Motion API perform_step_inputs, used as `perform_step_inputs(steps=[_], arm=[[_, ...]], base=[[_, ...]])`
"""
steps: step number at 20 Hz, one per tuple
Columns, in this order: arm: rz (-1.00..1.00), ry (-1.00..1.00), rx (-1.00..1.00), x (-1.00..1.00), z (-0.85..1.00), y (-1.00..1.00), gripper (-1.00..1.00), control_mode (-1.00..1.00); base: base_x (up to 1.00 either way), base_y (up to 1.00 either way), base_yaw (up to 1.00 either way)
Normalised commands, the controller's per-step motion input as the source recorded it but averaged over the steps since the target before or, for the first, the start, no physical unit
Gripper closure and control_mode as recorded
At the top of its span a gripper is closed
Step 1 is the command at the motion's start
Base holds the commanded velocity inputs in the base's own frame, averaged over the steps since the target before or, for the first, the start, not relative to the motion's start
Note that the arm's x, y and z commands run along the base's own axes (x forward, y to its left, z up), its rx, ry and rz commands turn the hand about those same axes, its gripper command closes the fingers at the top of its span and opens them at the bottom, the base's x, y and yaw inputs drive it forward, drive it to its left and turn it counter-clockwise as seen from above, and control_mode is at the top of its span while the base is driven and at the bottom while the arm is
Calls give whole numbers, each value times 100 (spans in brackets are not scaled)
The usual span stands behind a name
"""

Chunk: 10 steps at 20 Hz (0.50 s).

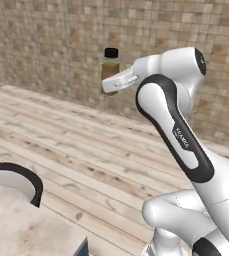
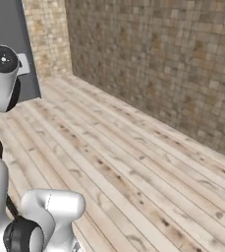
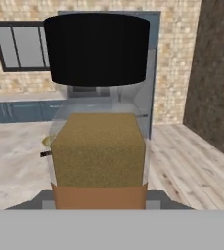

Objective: Take the cinnamon bottle from the cabinet and place it on the dining table, next to the plate with the cupcake. Then take the chocolate from the dining counter and place it on the cupcake plate.

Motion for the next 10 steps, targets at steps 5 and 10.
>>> perform_step_inputs(steps=[5,10], arm=[[0,0,0,0,0,0,100,100],[0,0,0,0,0,0,100,100]], base=[[75,0,40],[71,0,43]])
